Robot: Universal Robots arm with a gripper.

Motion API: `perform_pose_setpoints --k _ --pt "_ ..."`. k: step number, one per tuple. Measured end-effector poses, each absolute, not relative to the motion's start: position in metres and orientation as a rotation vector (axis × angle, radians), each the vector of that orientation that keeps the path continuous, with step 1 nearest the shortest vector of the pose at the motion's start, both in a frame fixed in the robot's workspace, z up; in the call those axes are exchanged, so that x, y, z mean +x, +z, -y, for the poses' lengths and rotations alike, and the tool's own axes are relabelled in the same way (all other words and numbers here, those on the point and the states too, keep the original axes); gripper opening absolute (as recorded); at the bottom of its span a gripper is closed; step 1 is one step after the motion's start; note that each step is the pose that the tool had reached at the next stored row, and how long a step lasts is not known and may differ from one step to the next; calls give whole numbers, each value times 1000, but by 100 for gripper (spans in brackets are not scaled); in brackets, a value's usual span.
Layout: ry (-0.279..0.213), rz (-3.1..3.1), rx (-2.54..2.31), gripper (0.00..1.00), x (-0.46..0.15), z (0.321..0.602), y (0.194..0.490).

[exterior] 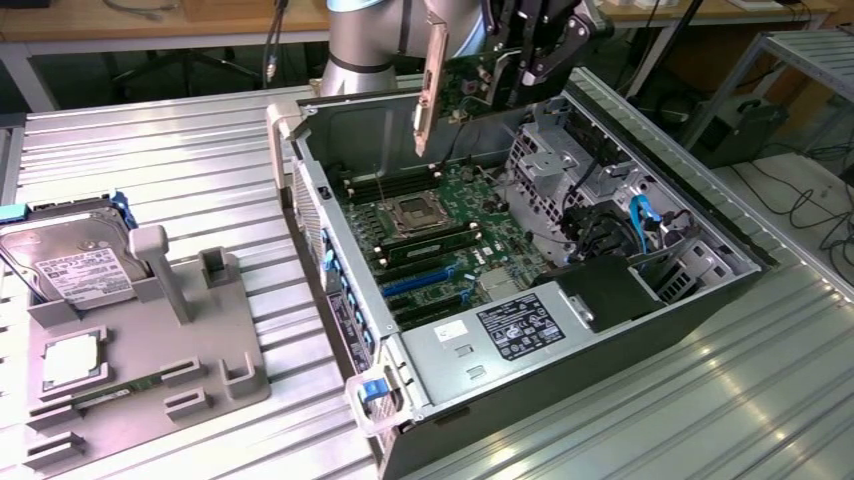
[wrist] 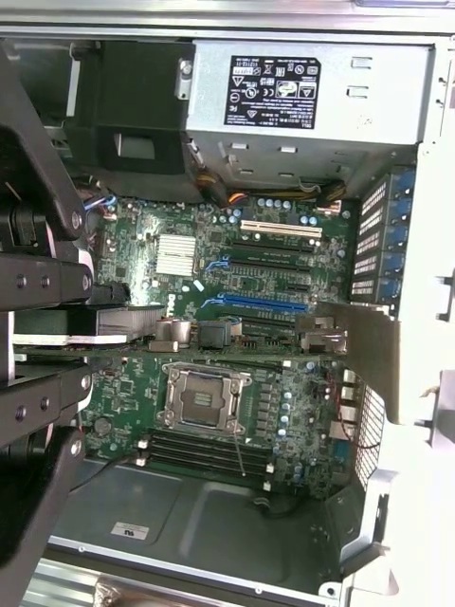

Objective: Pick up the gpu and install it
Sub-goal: 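Insert the gpu into the slot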

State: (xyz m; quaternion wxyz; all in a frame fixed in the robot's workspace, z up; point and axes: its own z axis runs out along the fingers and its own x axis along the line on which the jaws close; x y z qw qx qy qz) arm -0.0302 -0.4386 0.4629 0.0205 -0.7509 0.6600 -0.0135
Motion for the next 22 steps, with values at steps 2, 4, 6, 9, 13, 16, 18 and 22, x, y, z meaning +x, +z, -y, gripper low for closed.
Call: perform_pose_setpoints --k 2,4,6,9,13,16,18,22 --pt "-42 -2045 -2330 28 -30 439 462" --pt "-43 -2044 -2331 28 -30 439 462" --pt "-43 -2043 -2331 28 -30 439 461" --pt "-43 -2043 -2331 28 -30 439 460" --pt "-43 -2042 -2332 28 -30 439 459" --pt "-43 -2042 -2332 28 -30 439 458" --pt "-43 -2042 -2332 28 -30 439 457" --pt "-43 -2042 -2332 28 -30 439 456"
